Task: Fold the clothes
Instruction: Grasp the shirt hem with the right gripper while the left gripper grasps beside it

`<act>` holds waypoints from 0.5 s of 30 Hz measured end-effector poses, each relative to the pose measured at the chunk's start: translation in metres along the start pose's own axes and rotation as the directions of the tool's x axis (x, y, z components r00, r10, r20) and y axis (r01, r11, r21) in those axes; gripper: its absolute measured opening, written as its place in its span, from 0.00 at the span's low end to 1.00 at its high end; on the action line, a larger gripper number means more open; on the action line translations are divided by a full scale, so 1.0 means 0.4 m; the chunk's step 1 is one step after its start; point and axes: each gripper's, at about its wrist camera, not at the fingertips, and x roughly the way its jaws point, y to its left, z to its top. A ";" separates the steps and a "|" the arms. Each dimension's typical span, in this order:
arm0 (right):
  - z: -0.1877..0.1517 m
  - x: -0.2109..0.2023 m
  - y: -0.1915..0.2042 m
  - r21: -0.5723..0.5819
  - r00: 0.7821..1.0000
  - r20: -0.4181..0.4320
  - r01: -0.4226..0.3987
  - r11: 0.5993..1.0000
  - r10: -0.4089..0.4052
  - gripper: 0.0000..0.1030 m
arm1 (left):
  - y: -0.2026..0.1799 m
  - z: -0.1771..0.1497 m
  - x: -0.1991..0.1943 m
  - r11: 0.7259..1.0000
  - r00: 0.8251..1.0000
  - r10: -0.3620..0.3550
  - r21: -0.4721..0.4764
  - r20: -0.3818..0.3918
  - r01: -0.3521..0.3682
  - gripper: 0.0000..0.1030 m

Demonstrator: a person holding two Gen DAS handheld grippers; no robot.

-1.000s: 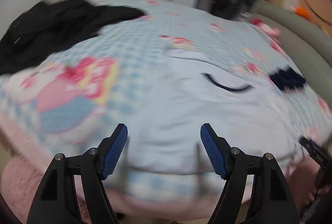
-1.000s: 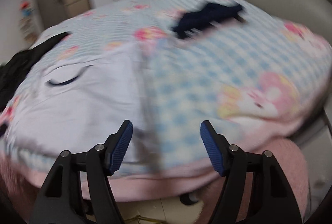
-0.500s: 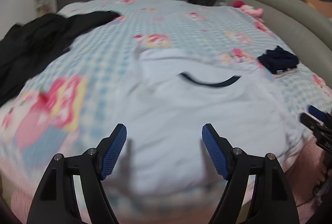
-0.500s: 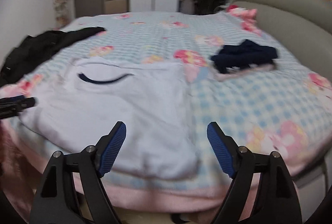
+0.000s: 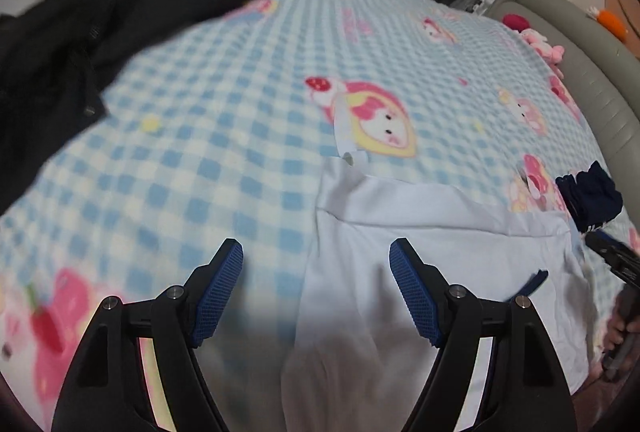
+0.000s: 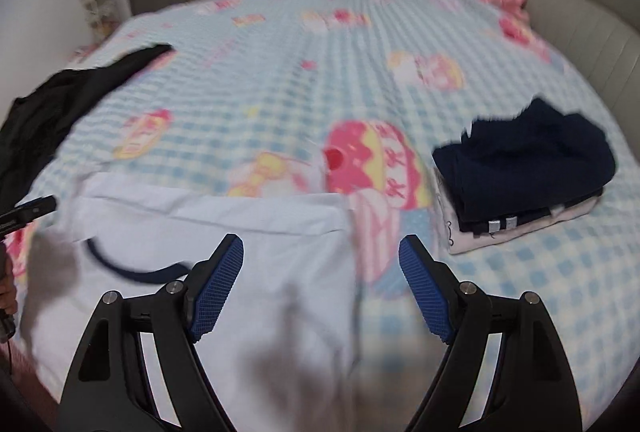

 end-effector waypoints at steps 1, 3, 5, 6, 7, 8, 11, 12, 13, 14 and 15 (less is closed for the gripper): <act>0.006 0.028 -0.014 0.019 1.000 -0.030 -0.008 1.000 0.008 0.79 | 0.006 0.009 0.021 0.999 0.999 -0.035 -0.014 -0.015 0.034 0.76; 0.010 0.089 -0.035 0.061 0.995 -0.093 -0.042 0.997 0.047 0.79 | 0.007 0.021 0.053 0.996 0.996 -0.085 -0.033 -0.030 0.084 0.76; 0.017 0.148 -0.045 0.089 0.985 -0.144 -0.086 0.992 0.098 0.79 | -0.001 0.032 0.080 0.995 0.994 -0.097 -0.037 -0.045 0.096 0.74; 0.020 0.175 -0.046 0.097 0.979 -0.166 -0.106 0.990 0.121 0.80 | -0.005 0.039 0.090 0.994 0.993 -0.106 -0.036 -0.051 0.104 0.66; 0.022 0.197 -0.047 0.106 0.973 -0.179 -0.130 0.986 0.147 0.78 | -0.009 0.044 0.098 0.993 0.992 -0.115 -0.033 -0.050 0.113 0.57; 0.024 0.208 -0.047 0.115 0.968 -0.181 -0.153 0.982 0.172 0.62 | -0.013 0.051 0.100 0.993 0.992 -0.117 -0.029 -0.048 0.115 0.41; 0.032 0.204 -0.054 0.123 0.967 -0.163 -0.177 0.976 0.196 0.26 | -0.014 0.072 0.079 0.990 0.990 -0.139 -0.022 -0.029 0.138 0.18; 0.035 0.191 -0.061 0.130 0.965 -0.150 -0.197 0.972 0.216 0.18 | -0.015 0.078 0.065 0.990 0.990 -0.141 -0.014 -0.019 0.141 0.14; 0.039 0.171 -0.069 0.141 0.962 -0.133 -0.222 0.965 0.240 0.14 | -0.022 0.079 0.040 0.990 0.990 -0.141 0.007 0.001 0.141 0.13; 0.041 0.142 -0.074 0.143 0.958 -0.107 -0.250 0.958 0.266 0.10 | -0.028 0.080 0.015 0.990 0.990 -0.142 0.027 0.019 0.141 0.12; 0.041 0.106 -0.075 0.136 0.953 -0.074 -0.282 0.950 0.293 0.09 | -0.032 0.079 -0.011 0.988 0.989 -0.146 0.046 0.034 0.144 0.12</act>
